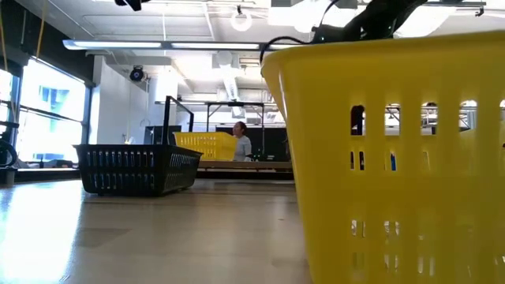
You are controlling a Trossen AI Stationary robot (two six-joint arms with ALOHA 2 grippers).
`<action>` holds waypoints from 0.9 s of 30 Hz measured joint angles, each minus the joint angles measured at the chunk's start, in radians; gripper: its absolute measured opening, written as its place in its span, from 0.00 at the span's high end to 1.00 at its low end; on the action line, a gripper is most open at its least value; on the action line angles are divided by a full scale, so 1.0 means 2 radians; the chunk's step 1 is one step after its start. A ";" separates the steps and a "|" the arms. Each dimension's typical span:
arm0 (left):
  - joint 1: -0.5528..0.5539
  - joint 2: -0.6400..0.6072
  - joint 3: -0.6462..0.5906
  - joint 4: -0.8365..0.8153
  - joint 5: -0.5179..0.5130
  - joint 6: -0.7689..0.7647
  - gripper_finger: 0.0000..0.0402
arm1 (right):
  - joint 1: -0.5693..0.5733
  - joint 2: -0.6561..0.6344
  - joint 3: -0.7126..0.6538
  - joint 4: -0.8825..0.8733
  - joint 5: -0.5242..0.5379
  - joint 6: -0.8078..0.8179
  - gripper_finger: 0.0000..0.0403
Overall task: Stack baskets on shelf by color
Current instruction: Put the top right black basket on the shelf, then put the bottom blue basket on the shelf
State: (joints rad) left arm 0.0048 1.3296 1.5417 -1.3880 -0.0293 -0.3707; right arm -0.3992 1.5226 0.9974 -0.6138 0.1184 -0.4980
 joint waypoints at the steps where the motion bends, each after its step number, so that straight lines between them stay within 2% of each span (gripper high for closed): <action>1: 0.000 0.000 0.000 0.000 0.000 -0.012 0.72 | 0.000 0.003 0.000 0.002 0.000 0.000 1.00; 8: 0.000 0.000 0.000 0.000 0.003 -0.090 0.72 | 0.000 0.008 0.000 0.006 0.002 0.000 0.98; 15: -0.006 0.000 -0.017 -0.008 0.037 -0.170 0.72 | 0.000 0.008 0.015 -0.008 0.013 0.001 0.84; 20: -0.043 0.000 -0.026 -0.013 0.015 -0.227 0.72 | 0.001 0.002 0.045 -0.047 0.015 0.015 0.78; 27: -0.106 -0.003 -0.063 -0.015 -0.004 -0.320 0.72 | 0.002 -0.003 0.073 -0.100 0.010 0.054 0.77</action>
State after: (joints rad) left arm -0.2074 1.3243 1.4152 -1.4178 -0.0378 -1.0102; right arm -0.3946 1.5158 1.1443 -0.8133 0.1387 -0.3894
